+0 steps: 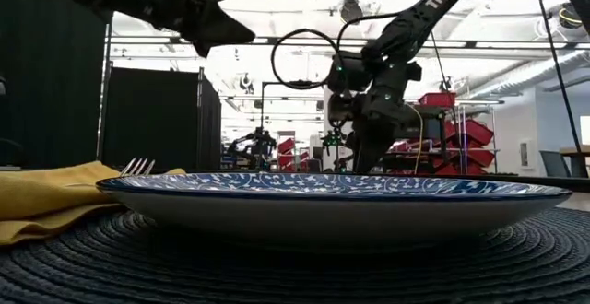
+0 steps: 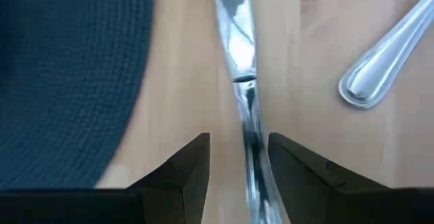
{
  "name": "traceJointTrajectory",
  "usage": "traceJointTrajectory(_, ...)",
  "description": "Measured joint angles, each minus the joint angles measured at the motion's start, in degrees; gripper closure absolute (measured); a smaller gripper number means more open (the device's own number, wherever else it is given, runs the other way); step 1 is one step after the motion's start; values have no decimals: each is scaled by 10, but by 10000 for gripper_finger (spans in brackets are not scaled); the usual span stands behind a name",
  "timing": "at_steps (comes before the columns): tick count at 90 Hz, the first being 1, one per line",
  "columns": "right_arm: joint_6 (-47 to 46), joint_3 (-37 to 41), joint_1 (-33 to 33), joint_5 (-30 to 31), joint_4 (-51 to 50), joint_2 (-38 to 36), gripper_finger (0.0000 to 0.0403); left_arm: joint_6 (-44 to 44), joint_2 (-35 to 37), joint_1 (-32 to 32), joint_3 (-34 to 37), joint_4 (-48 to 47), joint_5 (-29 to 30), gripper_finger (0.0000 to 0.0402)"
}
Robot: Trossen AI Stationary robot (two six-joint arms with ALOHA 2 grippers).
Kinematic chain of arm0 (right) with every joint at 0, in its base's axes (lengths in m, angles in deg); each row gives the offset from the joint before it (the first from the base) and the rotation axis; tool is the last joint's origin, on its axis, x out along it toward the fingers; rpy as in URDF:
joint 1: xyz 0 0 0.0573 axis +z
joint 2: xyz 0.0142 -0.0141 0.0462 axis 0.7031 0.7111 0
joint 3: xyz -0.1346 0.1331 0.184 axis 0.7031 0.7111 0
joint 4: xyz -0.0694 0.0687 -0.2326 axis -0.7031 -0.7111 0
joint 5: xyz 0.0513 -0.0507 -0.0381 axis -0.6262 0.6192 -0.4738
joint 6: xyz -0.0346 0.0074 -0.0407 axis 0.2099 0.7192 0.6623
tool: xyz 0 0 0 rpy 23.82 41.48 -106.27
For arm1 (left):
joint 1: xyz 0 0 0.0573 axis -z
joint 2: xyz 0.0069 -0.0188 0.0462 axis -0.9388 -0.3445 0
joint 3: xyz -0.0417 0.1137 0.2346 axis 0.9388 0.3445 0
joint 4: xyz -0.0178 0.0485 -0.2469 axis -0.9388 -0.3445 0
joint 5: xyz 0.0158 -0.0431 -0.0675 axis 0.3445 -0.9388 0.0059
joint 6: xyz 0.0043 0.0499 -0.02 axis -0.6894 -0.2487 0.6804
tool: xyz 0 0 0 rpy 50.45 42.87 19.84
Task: Set table place
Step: Put the silver table knife on the blue table mat to the right of the blue plate
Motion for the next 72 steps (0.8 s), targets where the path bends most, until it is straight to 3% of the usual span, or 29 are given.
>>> traceJointTrajectory(57, -36, -1, 22, 44, 16, 20, 262, -14, 0, -1, 0, 3, 0, 402)
traceJointTrajectory(72, -45, -1, 33, 79, 13, 19, 304, -14, 0, -1, 0, 3, 0, 402)
